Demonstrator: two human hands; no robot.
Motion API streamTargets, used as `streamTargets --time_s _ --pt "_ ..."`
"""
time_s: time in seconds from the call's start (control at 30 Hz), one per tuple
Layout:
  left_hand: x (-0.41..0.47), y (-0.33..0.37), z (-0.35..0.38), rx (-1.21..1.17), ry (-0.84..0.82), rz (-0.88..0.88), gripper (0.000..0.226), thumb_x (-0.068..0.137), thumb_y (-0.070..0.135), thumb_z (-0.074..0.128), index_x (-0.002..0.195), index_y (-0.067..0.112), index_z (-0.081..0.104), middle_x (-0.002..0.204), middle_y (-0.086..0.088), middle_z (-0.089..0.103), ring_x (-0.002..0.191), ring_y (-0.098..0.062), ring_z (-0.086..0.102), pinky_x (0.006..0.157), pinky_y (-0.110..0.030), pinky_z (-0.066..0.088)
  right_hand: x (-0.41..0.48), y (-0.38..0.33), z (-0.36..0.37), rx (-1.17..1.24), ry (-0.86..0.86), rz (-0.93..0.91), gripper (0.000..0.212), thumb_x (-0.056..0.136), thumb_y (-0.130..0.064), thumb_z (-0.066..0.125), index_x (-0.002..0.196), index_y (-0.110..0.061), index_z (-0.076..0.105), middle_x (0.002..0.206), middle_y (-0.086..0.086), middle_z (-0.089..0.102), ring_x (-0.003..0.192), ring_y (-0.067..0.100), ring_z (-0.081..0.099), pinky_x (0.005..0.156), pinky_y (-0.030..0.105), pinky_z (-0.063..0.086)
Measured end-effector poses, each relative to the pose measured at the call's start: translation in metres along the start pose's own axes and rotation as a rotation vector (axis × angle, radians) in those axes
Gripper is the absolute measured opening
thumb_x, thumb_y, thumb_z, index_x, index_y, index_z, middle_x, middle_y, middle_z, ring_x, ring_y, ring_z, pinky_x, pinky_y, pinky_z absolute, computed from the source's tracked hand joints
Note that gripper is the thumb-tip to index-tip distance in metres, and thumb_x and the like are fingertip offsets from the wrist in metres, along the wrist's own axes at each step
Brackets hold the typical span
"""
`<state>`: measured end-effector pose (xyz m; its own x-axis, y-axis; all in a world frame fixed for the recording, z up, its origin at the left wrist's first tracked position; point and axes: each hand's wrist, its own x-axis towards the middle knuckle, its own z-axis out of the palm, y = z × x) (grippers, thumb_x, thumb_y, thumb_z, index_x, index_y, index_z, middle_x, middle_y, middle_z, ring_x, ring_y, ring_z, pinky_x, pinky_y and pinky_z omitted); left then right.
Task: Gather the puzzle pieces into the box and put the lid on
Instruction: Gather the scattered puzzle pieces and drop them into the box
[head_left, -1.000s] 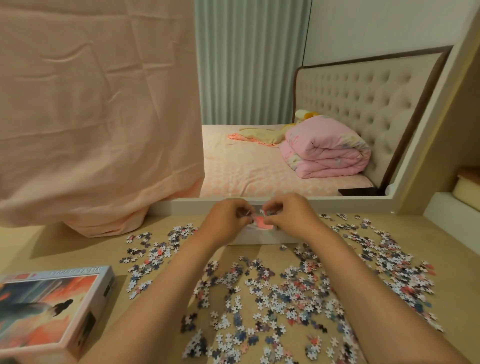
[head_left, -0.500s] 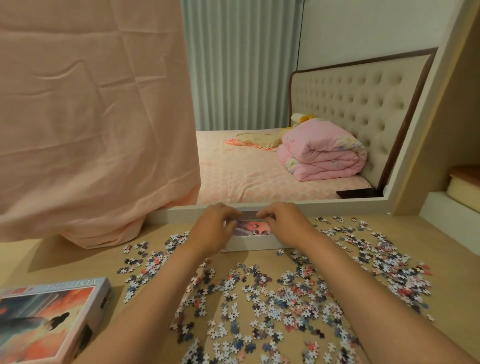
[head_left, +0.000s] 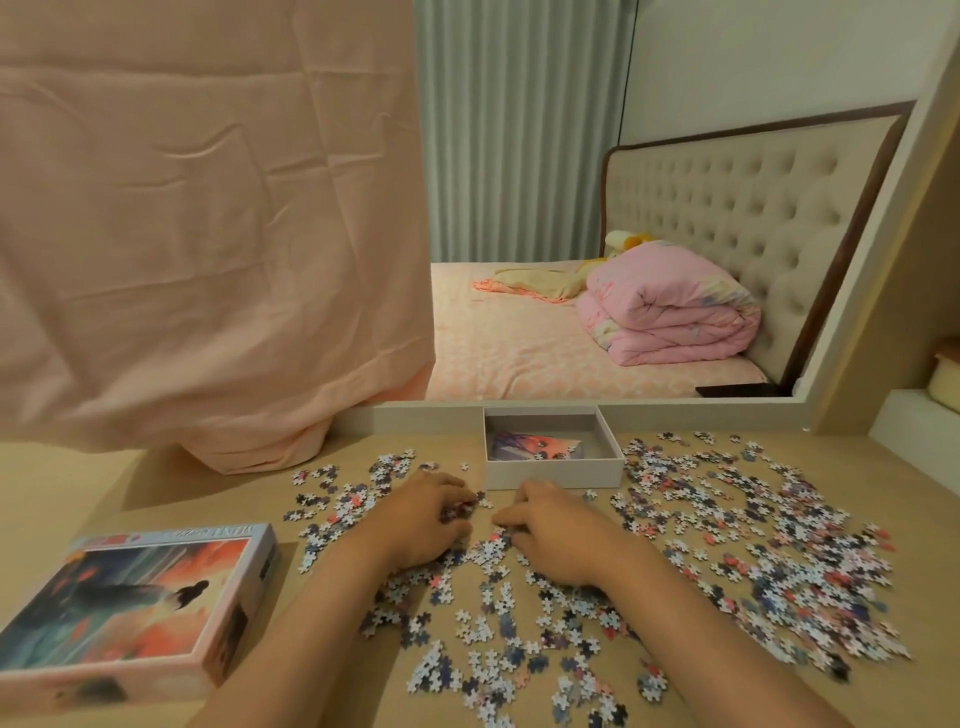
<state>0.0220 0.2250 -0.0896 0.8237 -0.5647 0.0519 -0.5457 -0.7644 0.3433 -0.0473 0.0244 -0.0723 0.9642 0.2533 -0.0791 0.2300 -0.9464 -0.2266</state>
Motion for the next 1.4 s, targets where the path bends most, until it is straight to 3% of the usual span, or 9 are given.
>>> streamTargets --time_s 0.13,0.3,0.53,0.63,0.77,0.93,1.07,1.27,1.4 --pt "-0.016 0.002 -0.005 -0.072 0.033 0.037 0.052 0.088 0.052 0.060 0.136 0.035 0.054 0.143 0.014 0.045 0.133 -0.010 0.039 0.112 -0.034 0.033 -0.008 -0.001 -0.006 0.090 0.030 0.043 0.038 0.100 -0.038 0.052 0.137 -0.034 0.057 0.124 -0.004 0.048 0.120 0.019 0.049 0.101 0.036 0.043" --pt "-0.029 0.000 -0.009 0.129 -0.076 -0.041 0.084 0.078 0.073 0.056 0.150 0.041 0.028 0.159 0.015 0.013 0.146 -0.017 0.009 0.119 -0.046 0.015 -0.013 -0.016 -0.001 -0.050 -0.023 0.167 0.076 0.083 -0.073 0.054 0.148 -0.035 0.041 0.137 0.002 0.038 0.132 0.023 0.034 0.104 0.041 0.041" --pt "-0.025 0.001 -0.002 -0.021 -0.033 0.079 0.052 0.085 0.053 0.064 0.135 0.039 0.054 0.129 0.015 0.048 0.124 -0.009 0.037 0.104 -0.033 0.038 -0.007 -0.024 0.009 0.112 0.083 0.128 0.050 0.091 -0.051 0.062 0.138 -0.034 0.054 0.122 -0.003 0.046 0.125 0.019 0.045 0.102 0.039 0.044" --pt "-0.023 -0.003 -0.008 -0.044 -0.053 0.048 0.065 0.079 0.059 0.068 0.138 0.043 0.046 0.133 0.014 0.044 0.127 -0.010 0.038 0.106 -0.036 0.039 -0.011 -0.020 0.004 0.092 0.100 0.146 0.063 0.087 -0.058 0.063 0.142 -0.031 0.049 0.126 -0.004 0.046 0.123 0.018 0.047 0.099 0.039 0.046" --pt "-0.023 -0.004 -0.012 0.077 -0.146 -0.032 0.080 0.076 0.064 0.066 0.146 0.042 0.034 0.137 0.009 0.037 0.131 -0.015 0.028 0.108 -0.043 0.037 -0.014 -0.024 0.004 0.026 -0.004 0.163 0.085 0.080 -0.070 0.061 0.150 -0.029 0.038 0.133 -0.002 0.039 0.131 0.018 0.034 0.103 0.040 0.043" --pt "-0.021 0.009 -0.004 0.007 -0.063 0.066 0.045 0.089 0.045 0.064 0.132 0.038 0.056 0.113 0.008 0.047 0.112 -0.012 0.040 0.095 -0.035 0.043 -0.008 -0.028 0.014 0.077 0.052 0.138 0.068 0.089 -0.058 0.062 0.148 -0.031 0.042 0.123 -0.003 0.041 0.126 0.017 0.035 0.103 0.037 0.042" --pt "-0.021 0.019 -0.001 0.006 -0.004 0.131 0.032 0.091 0.033 0.064 0.123 0.031 0.065 0.106 0.003 0.055 0.104 -0.015 0.049 0.087 -0.032 0.046 -0.006 -0.024 0.013 0.117 0.101 0.131 0.049 0.092 -0.045 0.065 0.137 -0.029 0.056 0.116 -0.004 0.047 0.121 0.017 0.042 0.101 0.035 0.042" --pt "-0.019 0.024 -0.001 -0.049 0.089 0.140 0.021 0.092 0.021 0.063 0.109 0.026 0.074 0.100 0.004 0.064 0.091 -0.014 0.059 0.081 -0.028 0.048 -0.006 -0.022 0.007 0.176 0.192 0.126 0.020 0.091 -0.022 0.070 0.110 -0.024 0.076 0.091 -0.009 0.052 0.091 0.016 0.059 0.080 0.025 0.047" --pt "-0.017 0.021 0.000 -0.142 0.140 0.123 0.017 0.090 0.023 0.069 0.105 0.026 0.075 0.090 0.013 0.061 0.082 -0.005 0.055 0.073 -0.014 0.040 -0.008 -0.015 0.003 0.286 0.234 0.143 0.016 0.089 -0.013 0.071 0.098 -0.023 0.080 0.082 -0.013 0.063 0.074 0.004 0.058 0.062 0.006 0.038"
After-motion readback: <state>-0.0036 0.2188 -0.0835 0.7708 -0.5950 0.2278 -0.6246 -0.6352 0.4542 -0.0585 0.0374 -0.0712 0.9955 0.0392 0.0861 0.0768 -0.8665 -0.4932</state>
